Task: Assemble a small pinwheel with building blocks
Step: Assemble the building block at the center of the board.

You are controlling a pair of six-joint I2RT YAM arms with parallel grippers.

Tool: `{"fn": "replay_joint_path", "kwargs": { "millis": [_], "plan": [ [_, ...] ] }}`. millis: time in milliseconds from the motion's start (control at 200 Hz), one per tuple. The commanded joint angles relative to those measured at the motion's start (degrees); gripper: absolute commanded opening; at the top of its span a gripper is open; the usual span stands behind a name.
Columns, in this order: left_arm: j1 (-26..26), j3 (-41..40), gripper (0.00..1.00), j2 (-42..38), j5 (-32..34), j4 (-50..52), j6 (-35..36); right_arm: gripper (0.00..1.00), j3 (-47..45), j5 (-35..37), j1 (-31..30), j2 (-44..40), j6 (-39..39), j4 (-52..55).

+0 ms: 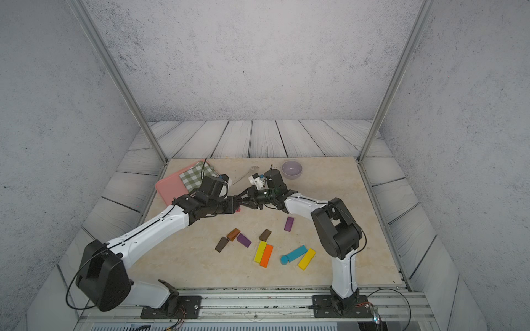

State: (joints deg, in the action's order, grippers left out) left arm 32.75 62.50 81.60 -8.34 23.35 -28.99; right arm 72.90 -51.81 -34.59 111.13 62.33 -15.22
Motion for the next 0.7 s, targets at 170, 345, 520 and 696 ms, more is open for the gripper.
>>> {"fn": "replay_joint_path", "kwargs": {
  "millis": [170, 345, 520, 696],
  "plan": [
    [-0.1, 3.7, 0.00, 2.3, 1.0, 3.3, 1.9, 0.33, 0.6, -0.9, -0.8, -2.5, -3.2, 3.6],
    [-0.2, 3.8, 0.00, 1.5, 3.5, 5.3, 2.3, 0.64, 1.8, 0.3, -0.8, -2.9, -5.4, 6.7],
    [-0.2, 1.4, 0.00, -0.6, 8.1, 5.3, 1.2, 0.92, 2.9, 1.7, -0.4, -3.1, -6.6, 9.3],
    [-2.3, -2.4, 0.00, -3.6, 13.8, 5.8, -2.4, 0.99, 3.2, 8.1, 2.4, -5.5, -12.0, 20.6]
  ]
}}
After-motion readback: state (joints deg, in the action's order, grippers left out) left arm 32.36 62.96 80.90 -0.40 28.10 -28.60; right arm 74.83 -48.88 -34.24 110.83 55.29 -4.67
